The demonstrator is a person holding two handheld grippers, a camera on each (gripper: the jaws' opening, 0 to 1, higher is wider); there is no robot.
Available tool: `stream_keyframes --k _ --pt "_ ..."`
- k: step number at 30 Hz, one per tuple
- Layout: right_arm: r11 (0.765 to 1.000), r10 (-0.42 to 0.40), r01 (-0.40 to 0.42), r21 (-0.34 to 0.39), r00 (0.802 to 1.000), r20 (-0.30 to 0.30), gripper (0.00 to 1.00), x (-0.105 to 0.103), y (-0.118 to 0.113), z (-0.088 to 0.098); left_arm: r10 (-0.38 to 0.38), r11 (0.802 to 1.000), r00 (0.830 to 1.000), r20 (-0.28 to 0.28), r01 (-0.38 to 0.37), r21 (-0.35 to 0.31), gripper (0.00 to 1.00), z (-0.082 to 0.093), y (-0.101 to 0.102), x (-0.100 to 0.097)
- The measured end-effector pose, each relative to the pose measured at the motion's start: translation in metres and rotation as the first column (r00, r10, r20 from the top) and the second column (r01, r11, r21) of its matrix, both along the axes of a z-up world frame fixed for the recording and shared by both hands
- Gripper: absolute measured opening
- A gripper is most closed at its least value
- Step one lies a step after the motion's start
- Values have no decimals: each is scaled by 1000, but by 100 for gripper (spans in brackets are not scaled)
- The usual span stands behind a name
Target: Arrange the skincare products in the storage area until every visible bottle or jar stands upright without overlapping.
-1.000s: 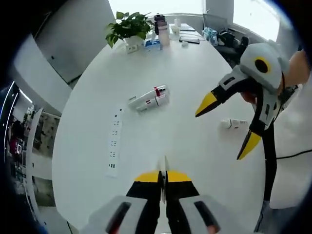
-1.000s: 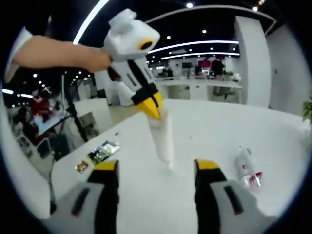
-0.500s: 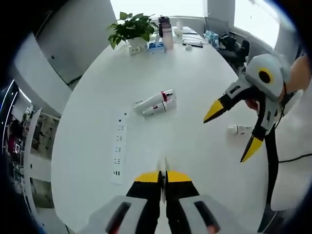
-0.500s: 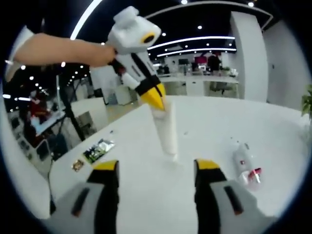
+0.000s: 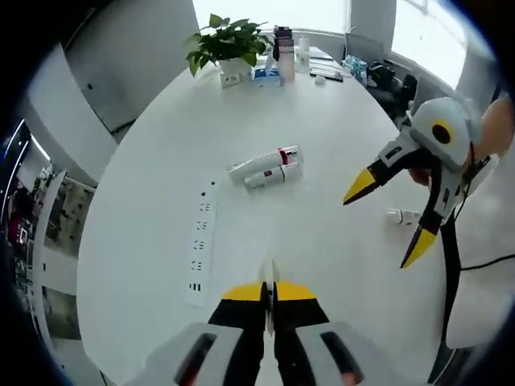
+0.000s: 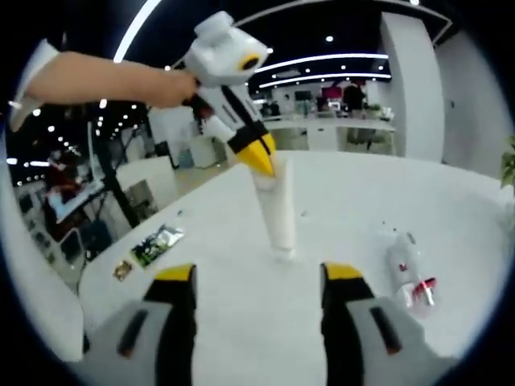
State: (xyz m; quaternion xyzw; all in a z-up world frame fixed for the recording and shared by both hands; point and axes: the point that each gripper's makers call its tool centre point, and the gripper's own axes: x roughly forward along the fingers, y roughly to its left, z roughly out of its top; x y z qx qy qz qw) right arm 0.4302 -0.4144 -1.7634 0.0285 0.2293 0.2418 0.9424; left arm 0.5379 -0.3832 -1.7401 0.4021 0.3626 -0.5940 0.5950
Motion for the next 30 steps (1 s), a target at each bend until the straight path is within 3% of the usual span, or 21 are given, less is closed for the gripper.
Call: stream_keyframes --k 12,25,30 --pt "1000 0 0 26 1000 -16 61 5 2 -8 25 1000 999 -35 -25 -11 0 -7 -2 12" --pt "998 -14 16 60 1000 -26 61 -3 4 -9 18 999 1000 6 -17 -40 4 -8 -2 12" --pt "998 -27 29 63 999 -29 61 -11 3 -10 16 998 1000 15 -15 -55 11 -10 -3 10"
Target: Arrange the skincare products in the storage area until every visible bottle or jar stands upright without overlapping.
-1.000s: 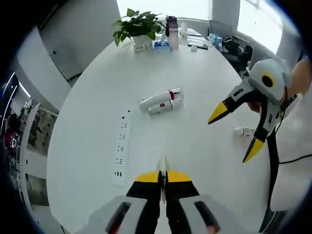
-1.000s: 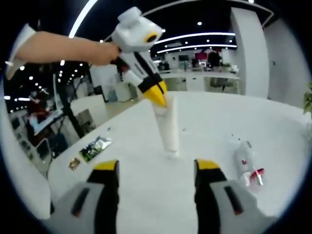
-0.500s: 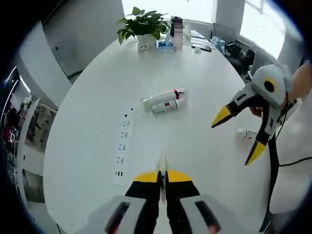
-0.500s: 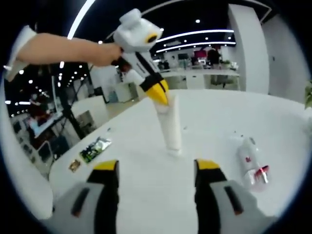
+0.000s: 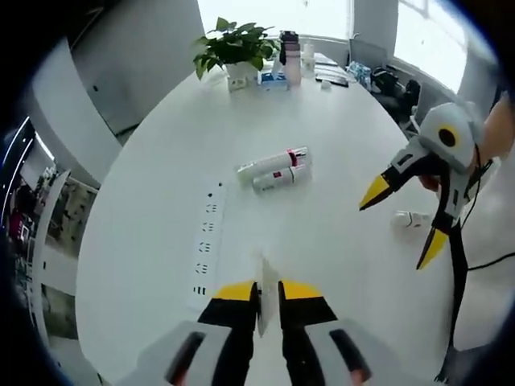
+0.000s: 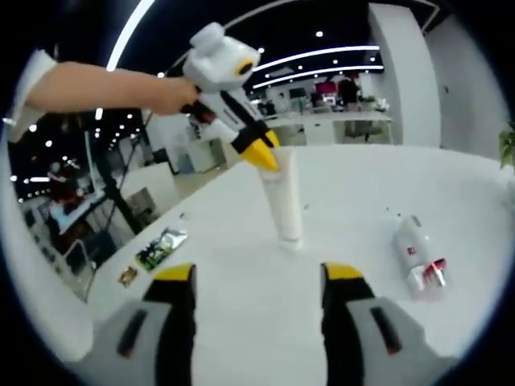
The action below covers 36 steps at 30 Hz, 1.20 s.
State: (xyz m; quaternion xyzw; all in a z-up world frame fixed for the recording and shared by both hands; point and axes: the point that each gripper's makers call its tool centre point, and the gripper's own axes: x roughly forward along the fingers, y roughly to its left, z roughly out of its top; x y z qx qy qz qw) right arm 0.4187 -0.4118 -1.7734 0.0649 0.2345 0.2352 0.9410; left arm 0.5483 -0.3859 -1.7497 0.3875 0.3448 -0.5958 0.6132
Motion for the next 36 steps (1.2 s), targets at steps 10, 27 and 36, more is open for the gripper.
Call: stream_keyframes --k 10,27,36 --pt "998 -30 29 56 999 22 69 -18 -3 5 98 985 995 11 -95 -144 24 16 -2 -1" --pt "996 -77 69 48 980 181 81 4 -68 99 432 670 885 -175 -445 -595 39 70 59 -94" --pt "995 -3 18 -95 989 149 77 41 -125 130 455 623 868 -198 -469 -626 40 86 77 -127"
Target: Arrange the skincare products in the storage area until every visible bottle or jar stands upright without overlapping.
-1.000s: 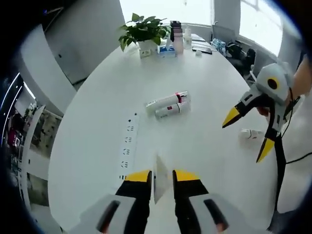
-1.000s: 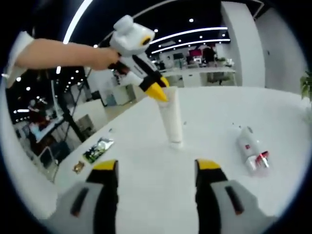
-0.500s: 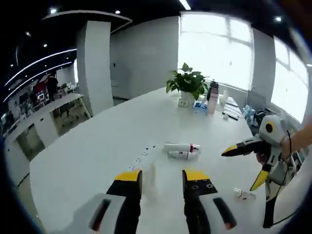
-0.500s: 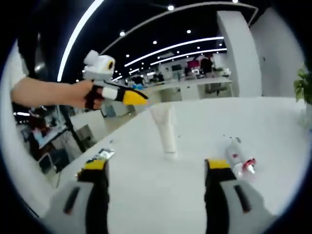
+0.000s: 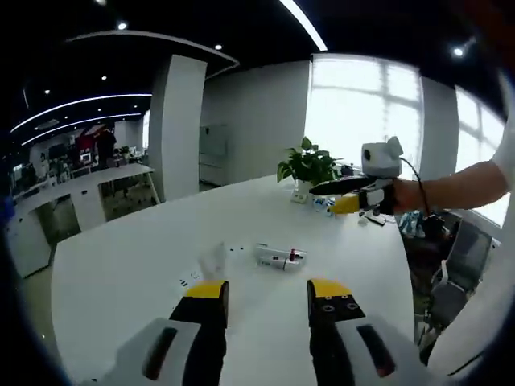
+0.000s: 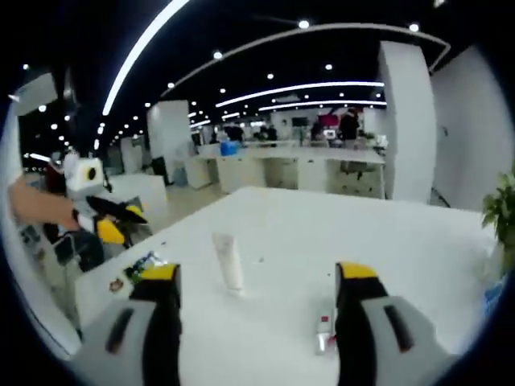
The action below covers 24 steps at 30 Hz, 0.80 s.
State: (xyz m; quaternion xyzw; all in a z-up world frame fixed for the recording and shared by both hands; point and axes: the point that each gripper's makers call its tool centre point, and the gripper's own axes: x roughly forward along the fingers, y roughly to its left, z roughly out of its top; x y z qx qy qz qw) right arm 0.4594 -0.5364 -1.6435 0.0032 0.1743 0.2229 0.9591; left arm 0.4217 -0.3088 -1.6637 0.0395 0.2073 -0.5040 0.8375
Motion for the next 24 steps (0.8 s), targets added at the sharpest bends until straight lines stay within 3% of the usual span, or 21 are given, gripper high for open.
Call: stream_keyframes --k 2,6,11,19,20,24 --pt "999 -23 21 -42 999 -45 80 9 -22 1 24 999 1000 -1 -24 -29 40 7 2 -4" --pt "995 -40 35 -89 998 -57 82 22 -47 7 51 997 999 -8 -52 -56 40 9 2 -12" --pt "991 -85 72 -115 990 -112 77 37 -77 -11 85 995 995 -42 -87 -49 40 -4 3 -24" --pt "980 -154 116 -159 955 -255 63 51 -100 -82 203 978 975 -87 -206 -28 40 -16 12 -29" --pt "980 -153 114 -164 956 -249 62 53 -101 -89 211 976 973 -88 -214 -26 40 -17 12 -30" --pt "980 -153 100 -174 933 -326 58 52 -103 -126 244 969 965 -95 -246 -12 40 -20 13 -35"
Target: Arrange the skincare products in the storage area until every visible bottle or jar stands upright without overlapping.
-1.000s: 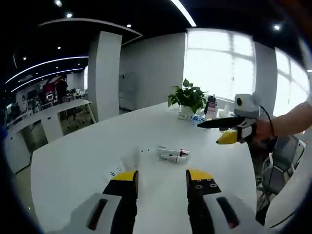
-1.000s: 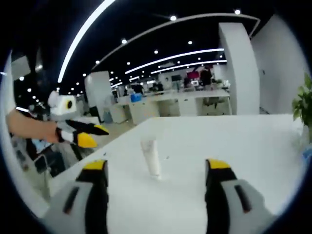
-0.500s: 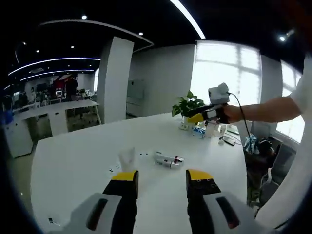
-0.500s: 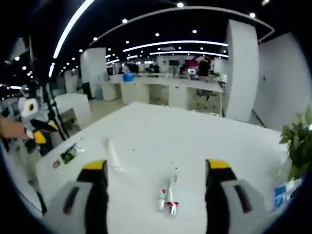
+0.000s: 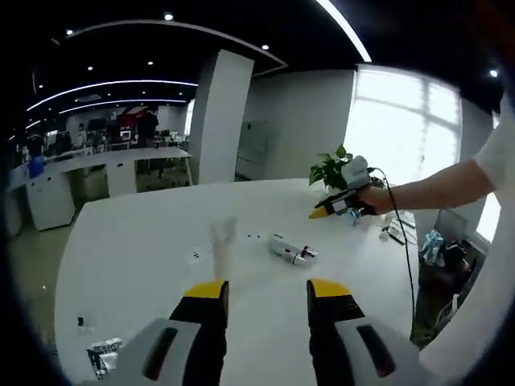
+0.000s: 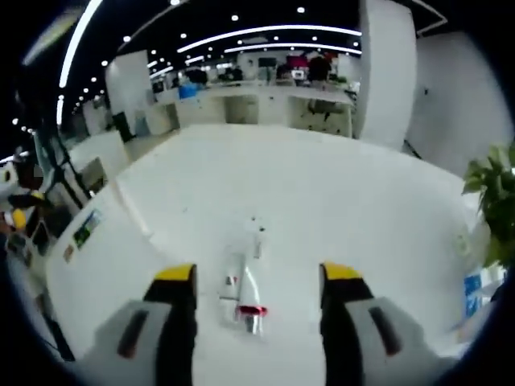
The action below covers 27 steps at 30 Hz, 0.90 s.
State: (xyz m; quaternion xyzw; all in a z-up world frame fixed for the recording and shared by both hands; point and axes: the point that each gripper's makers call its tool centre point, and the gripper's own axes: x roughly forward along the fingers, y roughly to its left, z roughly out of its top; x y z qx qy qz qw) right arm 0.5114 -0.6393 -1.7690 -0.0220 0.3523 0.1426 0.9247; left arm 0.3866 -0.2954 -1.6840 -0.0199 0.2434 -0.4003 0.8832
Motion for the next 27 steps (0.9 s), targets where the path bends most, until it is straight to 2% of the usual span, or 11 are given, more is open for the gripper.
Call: stream_keyframes --k 2,6,10,14,18,23,27 --pt "1000 5 -6 -30 999 -38 53 2 -3 -20 25 1000 1000 -11 -25 11 40 -4 2 -3" --pt "999 -1 -2 -33 996 -91 46 3 -5 -44 76 997 997 -35 -75 32 40 -12 11 -8" --pt "1000 15 -18 -21 989 -146 42 3 1 -65 130 990 990 -47 -128 52 40 -16 21 -12" --pt "999 13 -19 -34 985 -170 34 7 0 -78 165 985 985 -59 -161 66 40 -20 27 -17" --pt "998 27 -39 -51 976 -216 33 7 3 -93 194 979 979 -63 -188 79 40 -21 31 -21" --pt "993 55 -78 -84 968 -245 30 8 7 -102 220 973 973 -67 -214 88 39 -23 36 -23" --pt "981 73 -119 -154 960 -271 26 8 4 -111 239 969 968 -76 -233 88 39 -24 38 -26"
